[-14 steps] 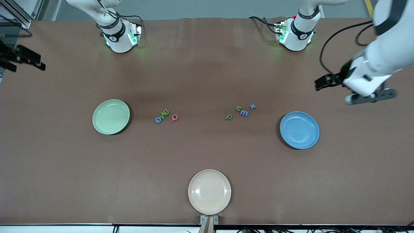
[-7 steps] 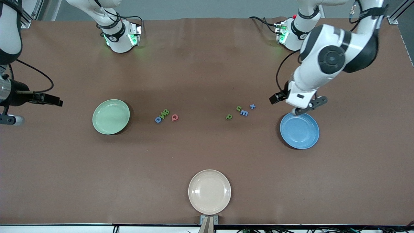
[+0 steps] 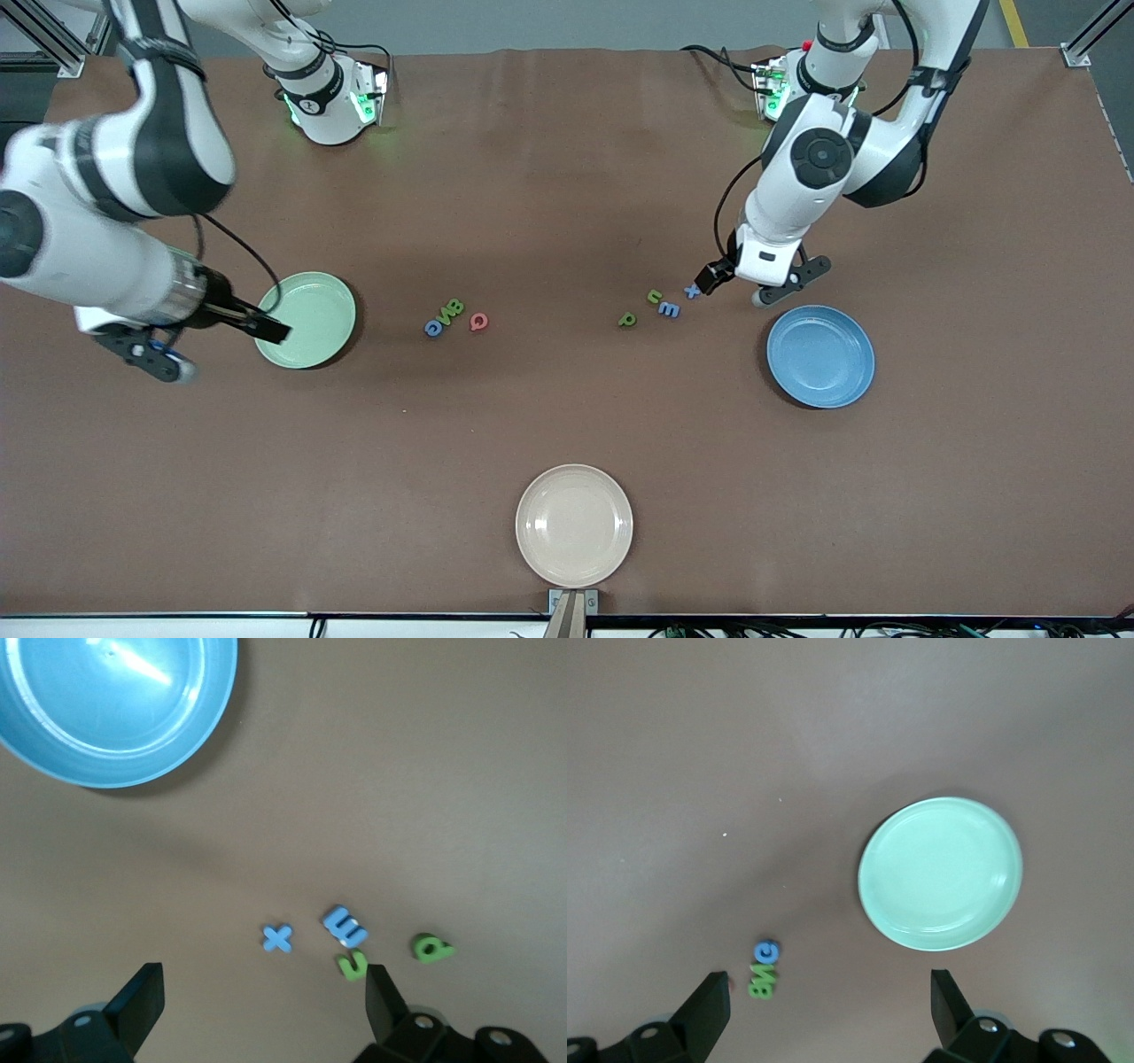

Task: Sort upper and lower case letters into plates
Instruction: 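Grasp the blue C with the right gripper while the left gripper grasps x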

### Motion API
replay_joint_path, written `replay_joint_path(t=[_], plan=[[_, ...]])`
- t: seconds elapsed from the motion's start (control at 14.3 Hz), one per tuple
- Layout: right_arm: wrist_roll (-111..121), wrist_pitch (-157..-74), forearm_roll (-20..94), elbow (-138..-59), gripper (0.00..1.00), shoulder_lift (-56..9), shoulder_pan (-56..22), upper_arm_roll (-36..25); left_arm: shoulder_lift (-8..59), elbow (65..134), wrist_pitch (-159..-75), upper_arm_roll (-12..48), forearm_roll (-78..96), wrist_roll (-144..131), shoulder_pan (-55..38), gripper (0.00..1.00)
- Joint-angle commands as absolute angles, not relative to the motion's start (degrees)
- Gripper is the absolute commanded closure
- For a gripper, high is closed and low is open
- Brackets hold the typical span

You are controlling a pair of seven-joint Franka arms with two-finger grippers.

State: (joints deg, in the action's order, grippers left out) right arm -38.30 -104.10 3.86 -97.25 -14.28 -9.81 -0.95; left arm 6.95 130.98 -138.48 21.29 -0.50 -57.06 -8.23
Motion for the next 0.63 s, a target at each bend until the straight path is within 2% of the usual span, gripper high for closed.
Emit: replay_joint_path(t=[0.0, 0.21, 0.56], plan=[[-42.53, -110.63, 5.18, -103.6, 0.0, -14.15, -11.51, -1.23, 11.76, 132.1, -143.68, 21.53, -6.57, -59.32, -8.61, 0.0], [-45.26, -116.71, 5.62, -108.36, 0.0, -14.76, -13.53, -1.23, 14.32, 132.71, -145.9, 21.53, -7.47, -62.22, -9.4, 0.0], [-57.37, -127.77, 5.62, -109.51, 0.0, -22.4, -22.14, -1.23, 19.85, 132.45, -150.37, 21.53, -7.47, -63.71, -9.67, 0.0]])
